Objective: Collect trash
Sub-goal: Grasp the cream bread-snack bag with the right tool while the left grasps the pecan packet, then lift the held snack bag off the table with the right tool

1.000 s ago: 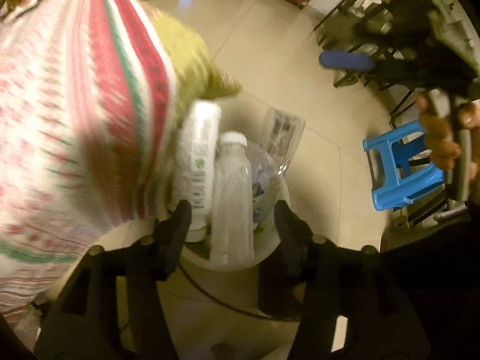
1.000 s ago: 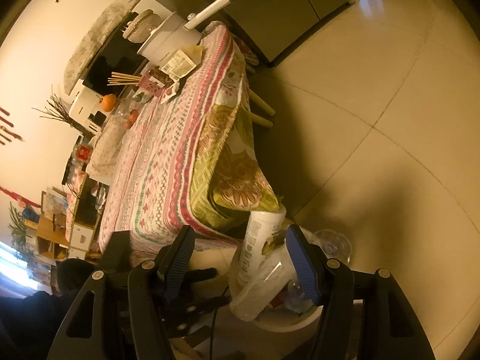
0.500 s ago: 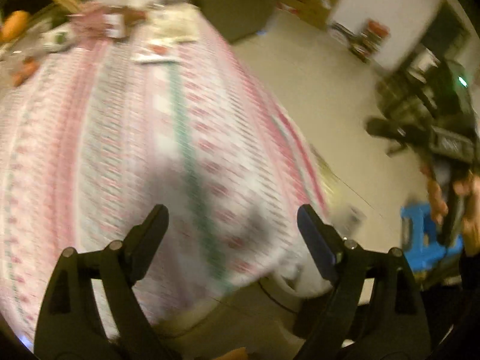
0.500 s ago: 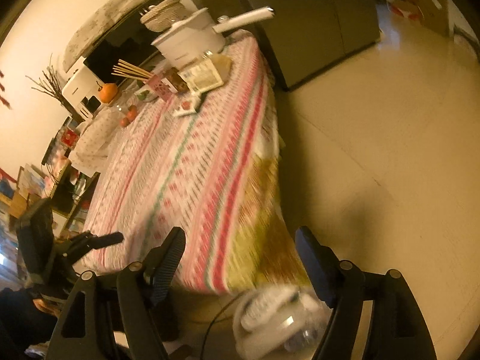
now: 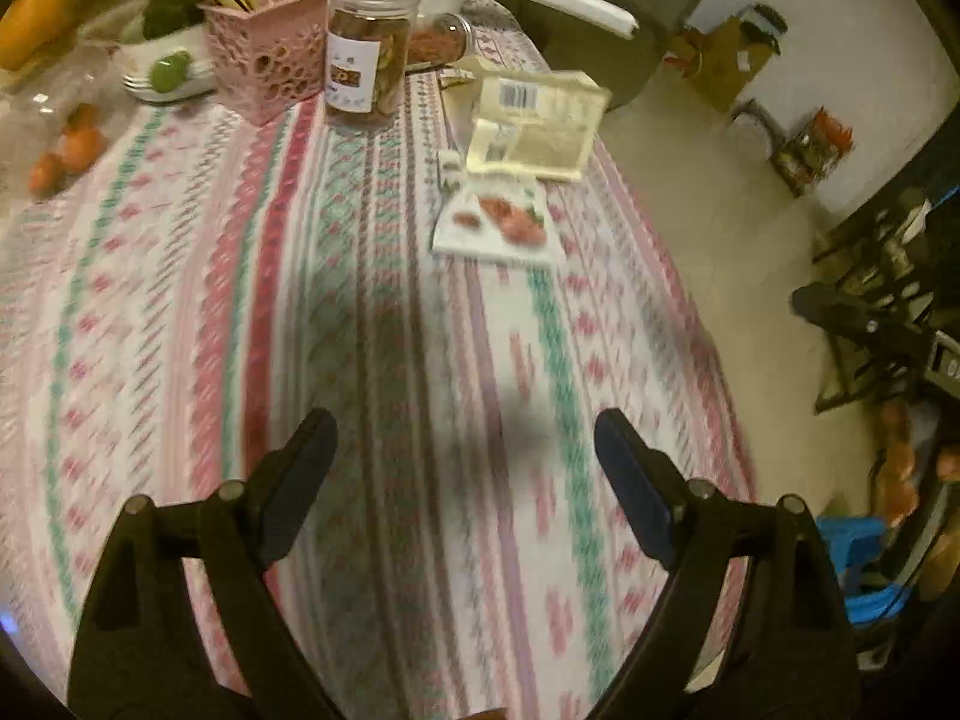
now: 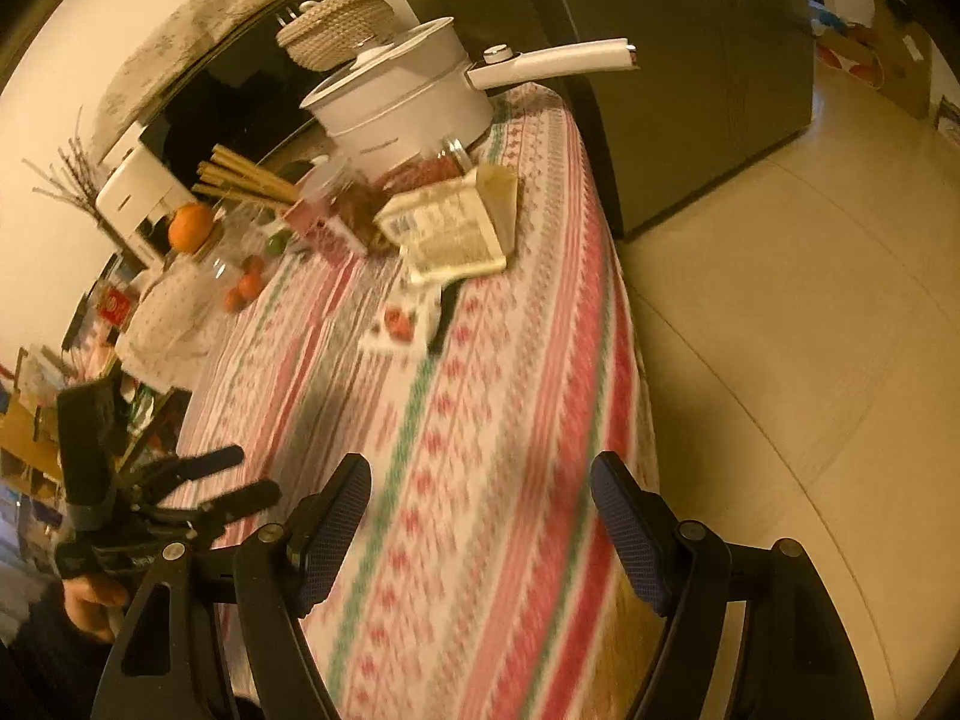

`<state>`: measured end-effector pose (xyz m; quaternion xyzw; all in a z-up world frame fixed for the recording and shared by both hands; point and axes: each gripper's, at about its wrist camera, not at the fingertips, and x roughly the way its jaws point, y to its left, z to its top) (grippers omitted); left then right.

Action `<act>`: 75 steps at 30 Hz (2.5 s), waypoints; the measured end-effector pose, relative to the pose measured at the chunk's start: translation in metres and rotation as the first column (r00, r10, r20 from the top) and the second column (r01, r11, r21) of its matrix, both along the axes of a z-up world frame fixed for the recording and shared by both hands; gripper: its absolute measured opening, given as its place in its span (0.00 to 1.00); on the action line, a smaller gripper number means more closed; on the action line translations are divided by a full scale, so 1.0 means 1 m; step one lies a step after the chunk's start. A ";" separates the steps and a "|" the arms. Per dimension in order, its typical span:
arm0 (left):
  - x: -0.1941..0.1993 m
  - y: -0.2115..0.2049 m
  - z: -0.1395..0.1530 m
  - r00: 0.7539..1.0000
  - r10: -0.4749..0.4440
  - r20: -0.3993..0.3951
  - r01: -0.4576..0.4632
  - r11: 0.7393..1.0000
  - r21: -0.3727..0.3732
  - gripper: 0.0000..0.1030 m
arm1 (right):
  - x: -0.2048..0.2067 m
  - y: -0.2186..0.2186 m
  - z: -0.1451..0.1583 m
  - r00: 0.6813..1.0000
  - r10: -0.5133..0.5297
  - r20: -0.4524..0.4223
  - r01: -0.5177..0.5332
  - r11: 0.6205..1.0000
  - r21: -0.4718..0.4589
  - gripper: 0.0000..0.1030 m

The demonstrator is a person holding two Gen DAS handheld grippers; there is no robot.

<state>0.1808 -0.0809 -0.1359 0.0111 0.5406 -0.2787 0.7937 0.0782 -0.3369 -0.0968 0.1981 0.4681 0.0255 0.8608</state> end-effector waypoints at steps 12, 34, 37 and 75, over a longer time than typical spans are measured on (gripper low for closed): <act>0.079 -0.014 -0.038 0.976 0.106 -0.192 -0.145 0.969 -0.200 0.65 | 0.091 -0.012 -0.024 1.000 -0.008 -0.004 0.008 1.000 0.016 0.75; 0.082 -0.039 -0.027 0.998 0.056 0.000 -0.056 0.994 -0.090 0.03 | 0.163 -0.020 -0.025 0.998 -0.058 0.020 0.057 0.996 0.062 0.75; 0.077 -0.040 -0.016 0.997 0.023 0.073 -0.022 1.000 -0.022 0.03 | 0.169 -0.018 -0.026 0.997 -0.076 0.014 0.075 0.995 0.060 0.75; -0.074 0.026 0.085 0.917 -0.048 0.395 0.002 0.993 0.115 0.02 | 0.049 0.029 0.033 0.998 0.035 0.057 -0.041 0.993 0.115 0.02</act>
